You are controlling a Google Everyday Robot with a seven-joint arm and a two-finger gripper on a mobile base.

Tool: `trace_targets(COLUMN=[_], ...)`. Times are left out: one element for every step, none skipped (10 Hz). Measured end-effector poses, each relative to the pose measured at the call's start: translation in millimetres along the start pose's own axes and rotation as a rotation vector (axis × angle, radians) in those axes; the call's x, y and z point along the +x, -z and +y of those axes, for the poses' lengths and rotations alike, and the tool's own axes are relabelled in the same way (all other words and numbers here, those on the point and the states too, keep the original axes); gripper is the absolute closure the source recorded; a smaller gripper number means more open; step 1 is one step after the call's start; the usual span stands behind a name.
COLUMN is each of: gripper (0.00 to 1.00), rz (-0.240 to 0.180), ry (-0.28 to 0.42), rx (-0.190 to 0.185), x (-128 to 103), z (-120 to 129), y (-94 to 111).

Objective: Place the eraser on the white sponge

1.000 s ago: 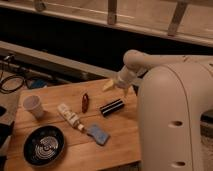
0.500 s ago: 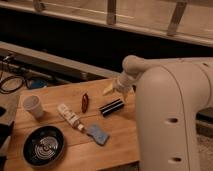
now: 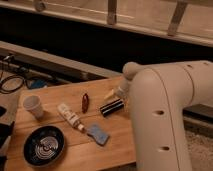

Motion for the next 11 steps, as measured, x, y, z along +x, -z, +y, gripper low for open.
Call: trace_targets(gripper=[0.20,0.20,0.20,0.20,0.20,0.20,0.20,0.20,0.20,0.20,0.20], rz=[-0.006,-0.019,-0.041,-0.091,-0.115,-0.124,-0.130,-0.132,-0.132,-0.132,-0.129], ry=[0.018,0.053,0.049,0.040,0.043,0.046,0.040,0.029,0.020,0.010,0.002], rx=[0.007,0.015,0.035,0.078,0.093,0.117,0.141,0.157,0.168,0.186,0.200], x=[-0.3,-0.9,-1.9,1.4,1.5,2.5,2.7,1.8,1.0,0.0,-0.7], z=[1.8,16.1,18.4,14.5,16.1,17.8,17.3,15.2,12.7,10.4,8.5], y=[2.1,3.1,5.2,4.4,2.7,-2.1,-5.9,-9.4,-12.0,-16.1,-20.8])
